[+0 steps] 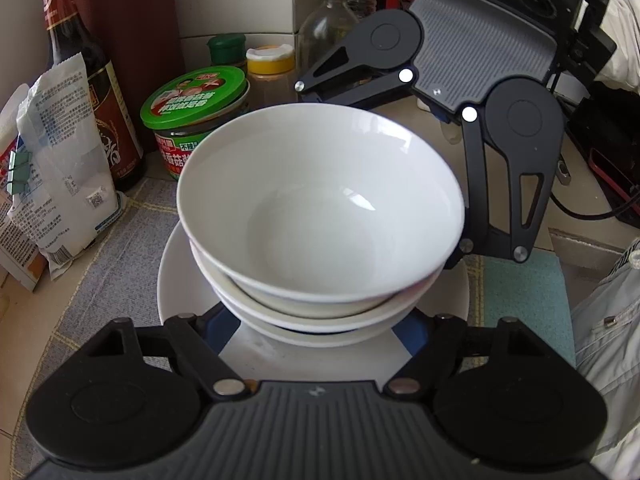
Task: Organize plates and bowls
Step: 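Lower the bowl stack onto the plates with both tools, then open both tools and withdraw them from the stacked dishes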
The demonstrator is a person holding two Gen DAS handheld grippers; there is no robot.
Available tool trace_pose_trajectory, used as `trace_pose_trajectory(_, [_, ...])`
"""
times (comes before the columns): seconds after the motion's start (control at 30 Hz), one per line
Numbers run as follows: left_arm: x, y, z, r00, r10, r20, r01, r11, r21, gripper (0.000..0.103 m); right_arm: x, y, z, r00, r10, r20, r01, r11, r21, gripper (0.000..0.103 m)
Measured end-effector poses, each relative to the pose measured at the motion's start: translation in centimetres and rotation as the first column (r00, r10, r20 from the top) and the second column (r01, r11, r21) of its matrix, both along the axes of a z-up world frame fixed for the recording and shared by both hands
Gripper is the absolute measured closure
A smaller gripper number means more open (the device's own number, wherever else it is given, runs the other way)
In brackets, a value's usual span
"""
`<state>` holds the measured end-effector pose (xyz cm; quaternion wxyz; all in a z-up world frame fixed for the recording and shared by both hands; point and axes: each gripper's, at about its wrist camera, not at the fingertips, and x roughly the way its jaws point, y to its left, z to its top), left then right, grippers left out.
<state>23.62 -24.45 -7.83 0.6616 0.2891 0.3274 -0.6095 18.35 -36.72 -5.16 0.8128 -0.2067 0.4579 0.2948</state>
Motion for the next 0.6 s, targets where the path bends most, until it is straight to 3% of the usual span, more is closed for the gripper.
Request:
trace_pose_trajectory(0.13, [0.1,0.0,-0.1,1.000,0.012,-0.008,-0.012,1.000,-0.003,0.022,-0.1,0.2,0.1,1.000,0.001,0.010,-0.001,1.000,-0.010,0.013])
trace_pose_trajectory(0.23, [-0.1,0.3,-0.1,1.000,0.025,-0.008,-0.025,1.000,-0.018,0.022,-0.1,0.1,0.5,1.000,-0.015,0.024,0.014,0.999,0.043,0.000])
trace_pose_trajectory(0.37, [-0.6,1.1,0.3,0.998,0.069,0.011,-0.068,0.995,-0.068,0.009,-0.4,0.2,0.4,0.999,-0.024,0.025,0.024,0.999,0.022,0.000])
trace_pose_trajectory(0.6, [-2.2,4.3,2.2,0.981,0.191,0.031,-0.185,0.974,-0.133,0.007,-1.8,0.1,1.0,0.998,-0.046,0.040,0.045,0.999,0.016,0.000])
